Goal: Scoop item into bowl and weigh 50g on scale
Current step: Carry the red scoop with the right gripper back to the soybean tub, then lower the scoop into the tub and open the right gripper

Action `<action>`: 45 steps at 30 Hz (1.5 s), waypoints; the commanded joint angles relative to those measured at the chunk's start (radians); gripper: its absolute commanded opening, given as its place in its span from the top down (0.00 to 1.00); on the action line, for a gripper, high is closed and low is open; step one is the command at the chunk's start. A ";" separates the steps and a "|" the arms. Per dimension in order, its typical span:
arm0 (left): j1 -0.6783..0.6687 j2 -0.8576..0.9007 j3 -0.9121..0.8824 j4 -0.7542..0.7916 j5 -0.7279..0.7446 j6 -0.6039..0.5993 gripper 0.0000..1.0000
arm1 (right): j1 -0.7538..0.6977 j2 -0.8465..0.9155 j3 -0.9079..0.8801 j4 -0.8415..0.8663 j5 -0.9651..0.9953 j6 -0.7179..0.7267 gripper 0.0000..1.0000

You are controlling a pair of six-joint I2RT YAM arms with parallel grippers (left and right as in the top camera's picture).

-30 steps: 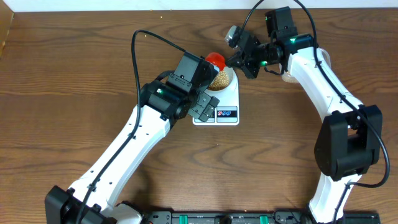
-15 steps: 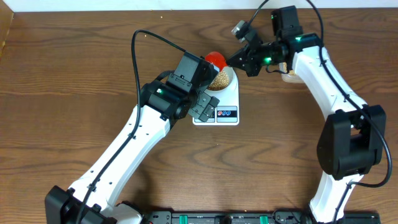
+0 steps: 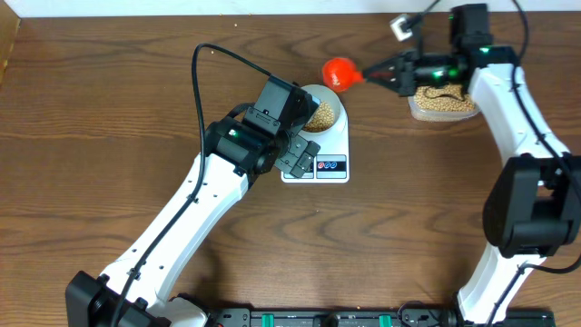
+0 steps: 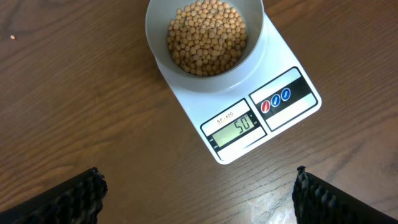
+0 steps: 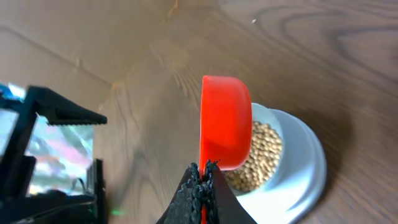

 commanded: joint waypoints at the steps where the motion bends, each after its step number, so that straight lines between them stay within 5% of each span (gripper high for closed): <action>1: 0.004 0.001 -0.008 -0.004 -0.005 -0.009 0.02 | -0.072 -0.038 0.003 -0.008 -0.068 0.057 0.98; 8: 0.004 0.001 -0.008 -0.004 -0.005 -0.009 0.02 | -0.198 -0.108 0.003 -0.078 0.032 0.056 0.98; 18: 0.004 0.001 -0.008 -0.004 -0.005 -0.009 0.02 | -0.255 -0.248 0.003 -0.187 0.504 0.056 0.98; 34: 0.004 0.001 -0.008 -0.004 -0.005 -0.009 0.02 | 0.048 -0.235 0.000 -0.219 1.419 0.057 0.98; 45: 0.004 0.001 -0.008 -0.004 -0.005 -0.009 0.02 | 0.144 -0.232 -0.001 -0.226 1.607 0.108 0.99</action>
